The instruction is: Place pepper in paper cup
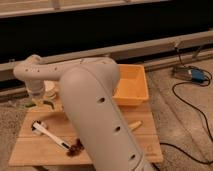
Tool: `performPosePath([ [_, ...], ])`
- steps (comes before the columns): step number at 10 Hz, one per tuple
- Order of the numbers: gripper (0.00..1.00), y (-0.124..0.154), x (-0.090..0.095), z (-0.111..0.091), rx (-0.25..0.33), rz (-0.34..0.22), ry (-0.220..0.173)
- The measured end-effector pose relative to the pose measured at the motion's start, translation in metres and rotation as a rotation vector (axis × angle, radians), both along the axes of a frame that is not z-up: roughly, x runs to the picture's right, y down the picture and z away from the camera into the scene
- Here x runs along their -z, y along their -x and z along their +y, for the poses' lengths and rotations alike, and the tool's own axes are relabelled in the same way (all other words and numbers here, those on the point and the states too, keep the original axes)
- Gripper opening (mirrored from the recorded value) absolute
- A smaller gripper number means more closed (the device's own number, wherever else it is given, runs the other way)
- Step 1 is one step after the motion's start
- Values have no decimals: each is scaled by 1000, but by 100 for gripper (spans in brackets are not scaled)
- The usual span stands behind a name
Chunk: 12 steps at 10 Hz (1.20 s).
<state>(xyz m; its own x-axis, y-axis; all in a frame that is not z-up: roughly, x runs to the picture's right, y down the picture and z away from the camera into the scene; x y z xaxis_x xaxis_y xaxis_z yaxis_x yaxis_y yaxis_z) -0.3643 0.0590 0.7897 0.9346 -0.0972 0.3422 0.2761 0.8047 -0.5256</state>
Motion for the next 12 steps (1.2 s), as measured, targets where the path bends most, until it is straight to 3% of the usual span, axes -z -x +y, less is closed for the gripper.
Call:
performPosePath([
  [5,0,-71,60,13,-105,58,-18],
  [8,0,-128,78,31,-195,155,-6],
  [12,0,-189,84,53,-295,280,38],
])
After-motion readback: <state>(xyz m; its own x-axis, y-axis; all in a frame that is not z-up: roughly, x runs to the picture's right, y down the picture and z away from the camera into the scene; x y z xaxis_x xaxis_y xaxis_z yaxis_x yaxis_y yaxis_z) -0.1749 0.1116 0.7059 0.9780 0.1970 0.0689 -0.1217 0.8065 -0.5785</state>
